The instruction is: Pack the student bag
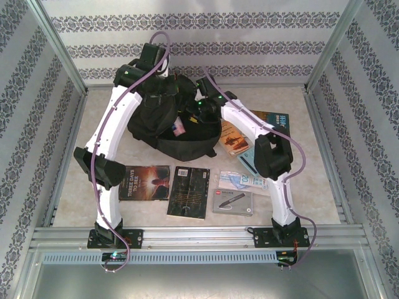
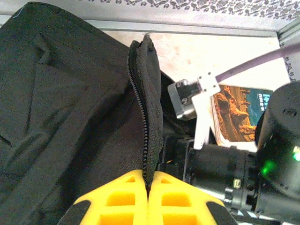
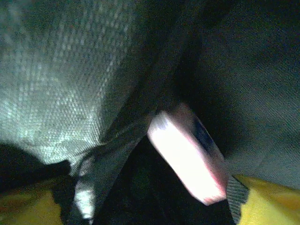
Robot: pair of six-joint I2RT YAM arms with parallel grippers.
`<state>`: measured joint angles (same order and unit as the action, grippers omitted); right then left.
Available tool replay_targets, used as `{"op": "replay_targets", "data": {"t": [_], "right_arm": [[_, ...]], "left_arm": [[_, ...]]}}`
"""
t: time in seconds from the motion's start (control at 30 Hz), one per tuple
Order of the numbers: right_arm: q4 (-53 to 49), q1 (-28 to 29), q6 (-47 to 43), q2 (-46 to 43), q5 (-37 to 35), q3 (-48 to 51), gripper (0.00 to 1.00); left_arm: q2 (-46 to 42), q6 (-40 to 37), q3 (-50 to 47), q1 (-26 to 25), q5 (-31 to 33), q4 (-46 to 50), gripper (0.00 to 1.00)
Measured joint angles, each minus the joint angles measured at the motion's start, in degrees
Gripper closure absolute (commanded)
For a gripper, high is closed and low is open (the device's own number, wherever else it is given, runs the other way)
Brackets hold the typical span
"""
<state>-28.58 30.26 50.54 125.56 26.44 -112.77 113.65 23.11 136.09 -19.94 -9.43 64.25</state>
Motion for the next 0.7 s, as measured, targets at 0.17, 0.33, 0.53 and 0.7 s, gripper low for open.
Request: {"op": "replay_targets", "data": {"t": [0.17,0.33,0.53,0.7], "right_arm": [[-0.44,0.87,-0.31,-2.97,-0.52,3.37,0.14],[-2.64,-0.7,-5.7,-13.75,-3.63,10.64,0.15],[-9.51,-3.85,-11.74,-31.5,-7.15,16.37,0.11],[-14.95,-7.48,-13.22,-45.13,-10.01,30.8,0.1]], "left_arm": [[0.0,2.58,0.0,2.23,-0.72,-0.07,1.0],[0.0,5.25,0.0,4.44,-0.61,-0.31,1.0],[-0.13,8.04,-2.49,5.77,-1.66,-2.6,1.0],[-0.09,10.32,-6.01,5.7,-4.37,-3.41,1.0]]}}
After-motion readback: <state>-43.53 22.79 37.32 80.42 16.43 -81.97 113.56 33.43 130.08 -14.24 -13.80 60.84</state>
